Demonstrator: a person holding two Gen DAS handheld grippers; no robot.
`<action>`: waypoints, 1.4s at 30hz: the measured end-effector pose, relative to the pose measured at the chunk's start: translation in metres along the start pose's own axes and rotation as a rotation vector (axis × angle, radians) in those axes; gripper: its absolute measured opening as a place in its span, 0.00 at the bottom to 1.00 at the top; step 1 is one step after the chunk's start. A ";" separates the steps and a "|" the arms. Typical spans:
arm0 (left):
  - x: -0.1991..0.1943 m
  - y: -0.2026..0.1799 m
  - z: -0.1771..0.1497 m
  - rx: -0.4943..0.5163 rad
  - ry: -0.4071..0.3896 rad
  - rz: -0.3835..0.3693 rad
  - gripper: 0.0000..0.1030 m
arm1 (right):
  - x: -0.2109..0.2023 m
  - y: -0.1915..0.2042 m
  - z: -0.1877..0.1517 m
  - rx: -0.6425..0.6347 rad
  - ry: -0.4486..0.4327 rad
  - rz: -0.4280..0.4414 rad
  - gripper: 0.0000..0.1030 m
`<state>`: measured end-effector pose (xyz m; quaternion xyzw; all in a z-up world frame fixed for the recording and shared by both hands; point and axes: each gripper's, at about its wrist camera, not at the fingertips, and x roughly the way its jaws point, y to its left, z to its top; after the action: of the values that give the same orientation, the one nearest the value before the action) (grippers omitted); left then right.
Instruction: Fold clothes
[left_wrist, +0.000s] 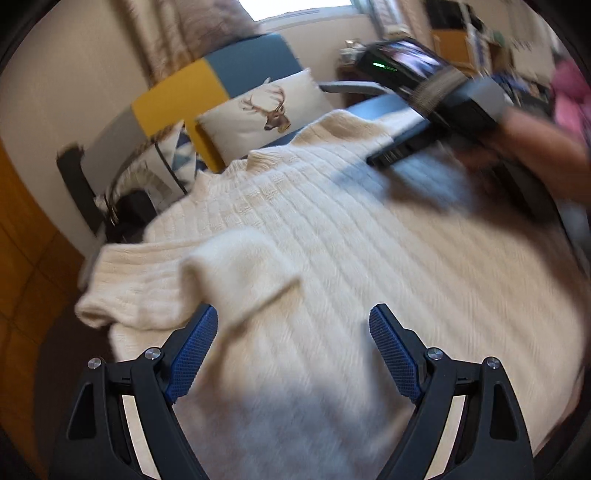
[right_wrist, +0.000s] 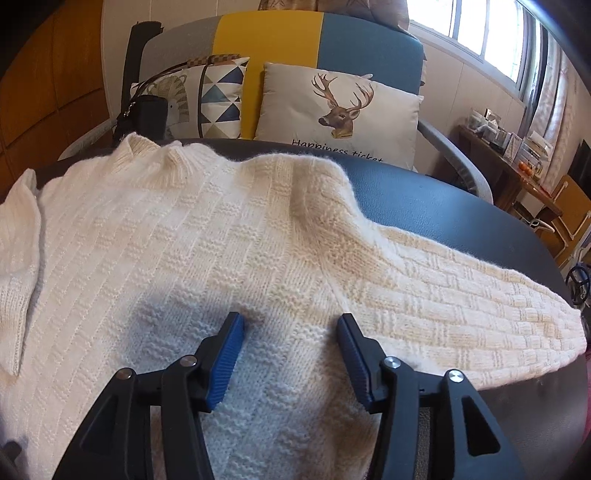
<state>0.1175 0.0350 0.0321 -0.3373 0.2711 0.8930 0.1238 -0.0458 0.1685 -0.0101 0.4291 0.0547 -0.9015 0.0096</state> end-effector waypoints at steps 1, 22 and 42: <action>-0.005 -0.001 -0.006 0.036 -0.008 0.029 0.85 | 0.000 0.000 0.000 0.001 -0.001 0.001 0.51; 0.070 0.036 0.022 0.340 -0.001 -0.022 0.41 | 0.000 0.001 -0.003 0.003 -0.008 0.002 0.53; 0.042 0.319 -0.065 -0.696 -0.041 0.150 0.13 | -0.001 0.007 -0.003 -0.011 -0.011 -0.027 0.53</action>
<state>-0.0070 -0.2624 0.0911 -0.3203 -0.0280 0.9451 -0.0591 -0.0423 0.1614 -0.0119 0.4231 0.0656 -0.9037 0.0004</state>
